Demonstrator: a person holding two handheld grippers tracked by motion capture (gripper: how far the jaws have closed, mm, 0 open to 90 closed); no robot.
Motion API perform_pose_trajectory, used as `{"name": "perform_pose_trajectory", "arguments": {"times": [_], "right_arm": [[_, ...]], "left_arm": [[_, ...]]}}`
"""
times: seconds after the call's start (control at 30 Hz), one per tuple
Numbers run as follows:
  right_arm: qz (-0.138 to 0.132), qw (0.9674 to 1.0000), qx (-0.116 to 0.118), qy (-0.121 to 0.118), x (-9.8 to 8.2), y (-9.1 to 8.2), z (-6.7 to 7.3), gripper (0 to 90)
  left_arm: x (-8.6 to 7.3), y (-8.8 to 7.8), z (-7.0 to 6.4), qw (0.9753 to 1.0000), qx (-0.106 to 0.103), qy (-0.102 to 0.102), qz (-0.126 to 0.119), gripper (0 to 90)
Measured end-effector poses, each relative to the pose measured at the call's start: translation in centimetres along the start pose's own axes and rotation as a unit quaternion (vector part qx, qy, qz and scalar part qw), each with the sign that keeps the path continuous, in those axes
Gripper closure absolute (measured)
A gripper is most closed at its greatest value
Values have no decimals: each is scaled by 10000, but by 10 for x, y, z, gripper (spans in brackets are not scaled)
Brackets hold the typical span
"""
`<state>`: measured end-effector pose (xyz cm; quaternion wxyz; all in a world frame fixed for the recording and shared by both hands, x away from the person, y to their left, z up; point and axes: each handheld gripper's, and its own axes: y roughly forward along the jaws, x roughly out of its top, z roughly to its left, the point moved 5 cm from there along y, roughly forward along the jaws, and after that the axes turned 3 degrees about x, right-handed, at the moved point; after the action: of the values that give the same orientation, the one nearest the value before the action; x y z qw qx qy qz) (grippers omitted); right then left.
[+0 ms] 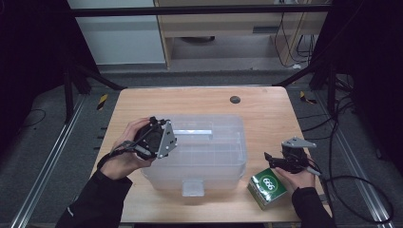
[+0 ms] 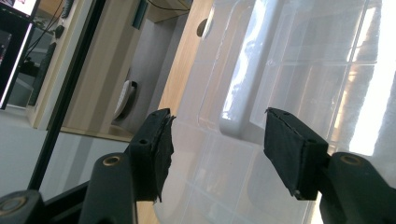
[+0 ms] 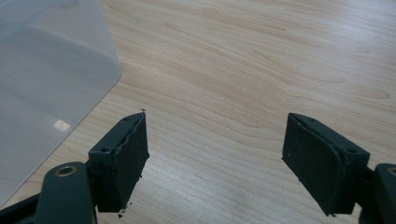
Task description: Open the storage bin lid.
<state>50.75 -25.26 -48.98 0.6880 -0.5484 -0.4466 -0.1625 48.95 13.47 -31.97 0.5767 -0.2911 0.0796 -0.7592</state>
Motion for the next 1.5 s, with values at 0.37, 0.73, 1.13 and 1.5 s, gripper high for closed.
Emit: {"name": "perform_pose_trajectory", "arguments": {"times": [0.37, 0.73, 1.13, 1.5], "right_arm": [[35, 10000, 18, 17, -1, 0, 1, 239], [42, 10000, 41, 21, 0, -1, 1, 267], [90, 9999, 88, 15, 0, -1, 2, 307], [90, 9999, 124, 36, 1, -2, 2, 329]], "left_arm": [[6, 6, -6, 9999, 105, -58, 37, 472], [12, 12, -8, 9998, -65, 197, 35, 537], [15, 19, -22, 9980, -612, 126, 118, 648], [18, 21, -24, 9968, -566, 467, 328, 718]]}}
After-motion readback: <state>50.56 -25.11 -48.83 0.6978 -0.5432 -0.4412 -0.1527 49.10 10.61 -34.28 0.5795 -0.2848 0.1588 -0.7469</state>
